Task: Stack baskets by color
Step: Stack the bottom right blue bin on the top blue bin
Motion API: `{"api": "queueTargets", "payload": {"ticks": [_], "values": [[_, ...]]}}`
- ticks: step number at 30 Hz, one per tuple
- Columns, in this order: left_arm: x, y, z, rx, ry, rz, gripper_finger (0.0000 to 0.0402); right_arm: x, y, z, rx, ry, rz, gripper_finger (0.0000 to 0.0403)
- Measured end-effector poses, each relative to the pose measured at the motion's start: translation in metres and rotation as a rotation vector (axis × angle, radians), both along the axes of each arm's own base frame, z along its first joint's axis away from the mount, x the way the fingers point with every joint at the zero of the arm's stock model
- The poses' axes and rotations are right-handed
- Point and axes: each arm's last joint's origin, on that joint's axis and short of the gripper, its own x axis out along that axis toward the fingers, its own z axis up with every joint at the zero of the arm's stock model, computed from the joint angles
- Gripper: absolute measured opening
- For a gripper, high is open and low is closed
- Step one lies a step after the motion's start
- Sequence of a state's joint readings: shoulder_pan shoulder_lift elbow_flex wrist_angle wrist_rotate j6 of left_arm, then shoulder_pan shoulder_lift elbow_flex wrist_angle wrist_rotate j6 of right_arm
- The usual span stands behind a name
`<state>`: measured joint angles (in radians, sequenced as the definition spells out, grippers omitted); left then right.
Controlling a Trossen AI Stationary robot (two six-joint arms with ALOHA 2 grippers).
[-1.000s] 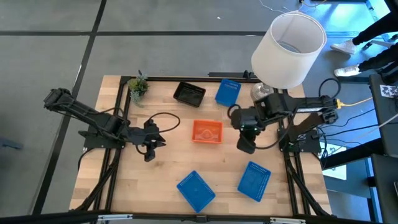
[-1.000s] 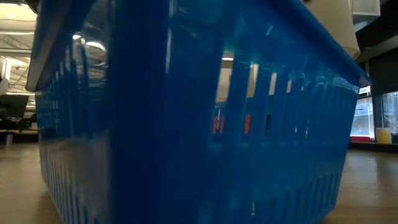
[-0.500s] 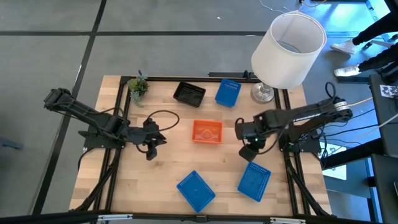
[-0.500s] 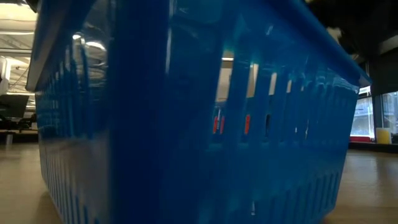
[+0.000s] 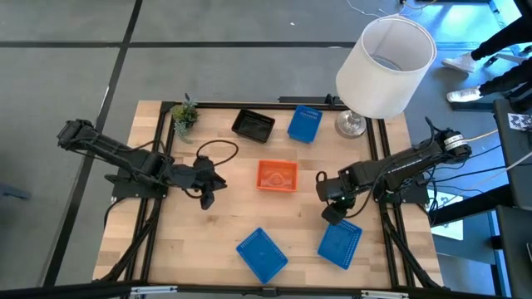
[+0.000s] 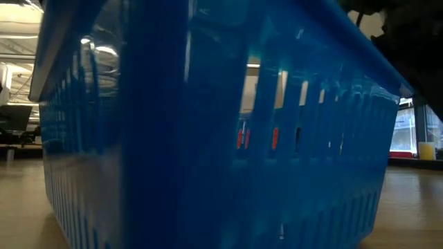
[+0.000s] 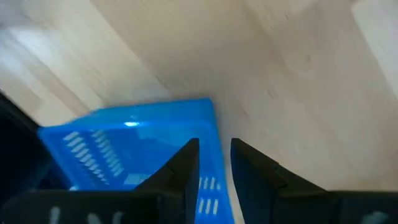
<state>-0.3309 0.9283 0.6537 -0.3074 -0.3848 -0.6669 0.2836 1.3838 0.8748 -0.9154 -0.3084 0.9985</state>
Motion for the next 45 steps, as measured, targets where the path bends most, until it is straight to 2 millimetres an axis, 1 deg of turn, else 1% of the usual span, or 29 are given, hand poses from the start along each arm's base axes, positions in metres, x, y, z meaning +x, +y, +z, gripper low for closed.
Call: {"api": "queueTargets", "payload": {"ticks": [6,13,25,36,39,45], "values": [[0.002,0.003,0.002,-0.010,-0.020,0.018,0.0071,-0.008,0.004,-0.012,-0.007,0.039,0.009,0.0090],[0.002,0.003,0.002,-0.020,-0.026,0.026,0.0071,-0.004,0.006,-0.011,0.008,-0.009,0.029,0.0090],[0.003,0.003,0.003,-0.022,-0.033,0.025,0.0071,-0.003,0.006,-0.015,-0.018,-0.010,0.043,0.0090],[0.003,0.003,0.003,-0.016,-0.032,0.022,0.0071,0.002,0.021,-0.029,-0.018,0.011,0.094,0.0090],[0.003,0.003,0.003,-0.015,-0.031,0.022,0.0071,0.003,0.025,-0.035,-0.045,0.021,0.099,0.0090],[0.002,0.003,0.003,-0.014,-0.031,0.021,0.0071,0.005,0.030,-0.038,-0.076,0.005,0.100,0.0090]]}}
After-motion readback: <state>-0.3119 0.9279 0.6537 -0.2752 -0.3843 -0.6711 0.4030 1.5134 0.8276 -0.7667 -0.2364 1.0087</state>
